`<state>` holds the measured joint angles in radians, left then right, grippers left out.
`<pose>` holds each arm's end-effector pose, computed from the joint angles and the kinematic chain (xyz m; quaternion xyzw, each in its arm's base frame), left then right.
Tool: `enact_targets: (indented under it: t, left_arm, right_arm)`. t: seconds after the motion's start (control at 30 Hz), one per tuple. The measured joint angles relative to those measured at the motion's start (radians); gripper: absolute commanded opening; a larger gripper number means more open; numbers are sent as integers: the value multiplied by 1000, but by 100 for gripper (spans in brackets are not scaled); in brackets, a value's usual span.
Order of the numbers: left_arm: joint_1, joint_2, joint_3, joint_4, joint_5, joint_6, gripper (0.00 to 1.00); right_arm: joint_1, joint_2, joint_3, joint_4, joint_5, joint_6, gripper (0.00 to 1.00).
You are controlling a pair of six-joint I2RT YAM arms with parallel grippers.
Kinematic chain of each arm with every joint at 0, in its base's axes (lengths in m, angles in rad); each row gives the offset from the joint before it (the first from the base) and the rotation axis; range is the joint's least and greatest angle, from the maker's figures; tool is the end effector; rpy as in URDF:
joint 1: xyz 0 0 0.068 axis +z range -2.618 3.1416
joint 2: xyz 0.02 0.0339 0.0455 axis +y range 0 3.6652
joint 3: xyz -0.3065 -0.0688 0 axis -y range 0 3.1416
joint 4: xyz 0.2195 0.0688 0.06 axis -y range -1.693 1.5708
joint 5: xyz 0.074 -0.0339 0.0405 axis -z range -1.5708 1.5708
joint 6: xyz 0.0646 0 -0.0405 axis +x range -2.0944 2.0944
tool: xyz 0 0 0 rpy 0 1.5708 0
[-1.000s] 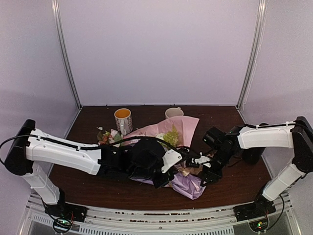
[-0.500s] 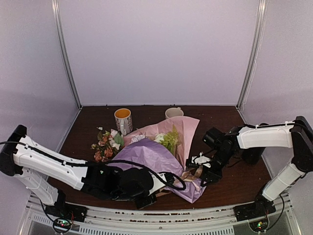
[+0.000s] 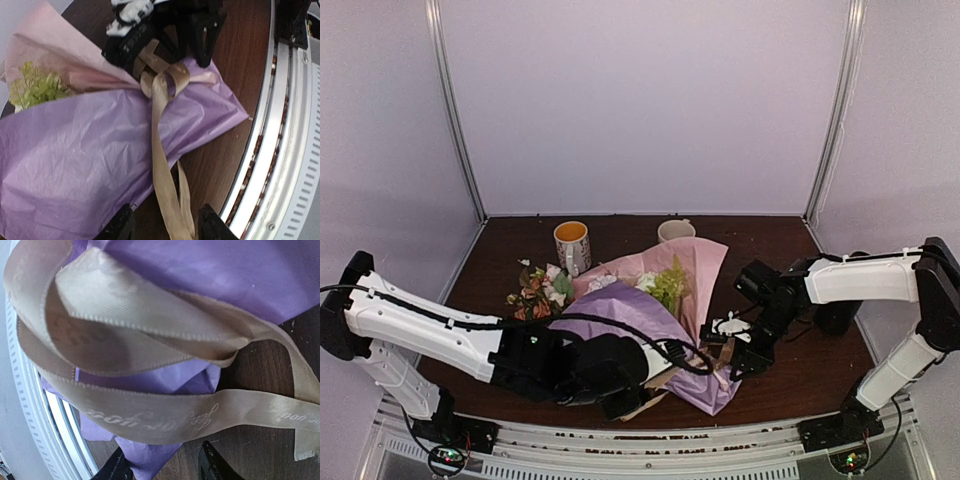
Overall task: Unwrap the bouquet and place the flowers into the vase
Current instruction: Untie the half-tied ribbon from the folded wrapping paper.
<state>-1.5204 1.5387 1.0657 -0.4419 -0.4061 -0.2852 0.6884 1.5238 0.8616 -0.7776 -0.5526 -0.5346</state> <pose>0.0413 -0.3125 0.2676 0.4840 0.7936 -0.1294 0.3453 0.1580 0.1739 0.2041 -0.5658 0.7758 0.2762 0.0419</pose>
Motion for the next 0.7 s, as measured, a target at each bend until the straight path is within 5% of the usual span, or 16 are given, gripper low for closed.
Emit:
enact_targets:
  t: [0.2, 0.7]
  left_arm:
    - [59, 219, 210, 93, 49, 85, 43]
    - [119, 373, 220, 198, 39, 214, 18]
  right_arm:
    - [0, -15, 0, -1, 0, 0, 45]
    - [0, -24, 0, -1, -9, 0, 45]
